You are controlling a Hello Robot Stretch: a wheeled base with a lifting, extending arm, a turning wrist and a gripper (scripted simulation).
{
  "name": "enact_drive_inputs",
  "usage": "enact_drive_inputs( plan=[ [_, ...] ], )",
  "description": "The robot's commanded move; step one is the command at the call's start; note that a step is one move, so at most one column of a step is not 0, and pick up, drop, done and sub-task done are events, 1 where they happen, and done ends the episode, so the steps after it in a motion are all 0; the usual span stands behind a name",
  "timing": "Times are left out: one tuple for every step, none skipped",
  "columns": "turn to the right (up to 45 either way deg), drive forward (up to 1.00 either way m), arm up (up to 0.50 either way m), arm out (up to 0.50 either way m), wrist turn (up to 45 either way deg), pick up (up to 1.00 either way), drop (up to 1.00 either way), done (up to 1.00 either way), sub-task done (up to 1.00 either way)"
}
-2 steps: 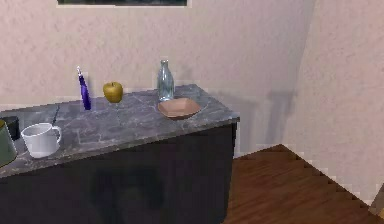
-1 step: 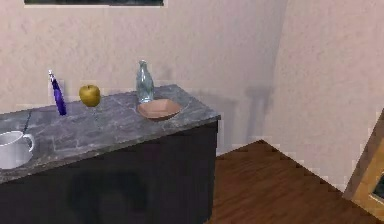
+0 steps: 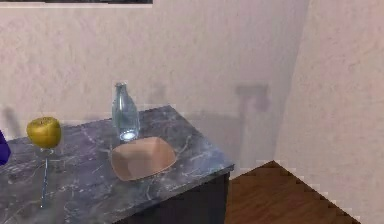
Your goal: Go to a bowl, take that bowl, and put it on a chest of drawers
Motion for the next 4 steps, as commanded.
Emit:
enact_drive_inputs(
  plan=[
    [-45.0,0.0,0.0,0.0,0.0,0.0,0.0,0.0,0.0],
    [-45.0,0.0,0.0,0.0,0.0,0.0,0.0,0.0,0.0],
    [-15.0,0.0,0.0,0.0,0.0,0.0,0.0,0.0,0.0],
    [0.0,0.0,0.5,0.0,0.0,0.0,0.0,0.0,0.0]
  ],
)
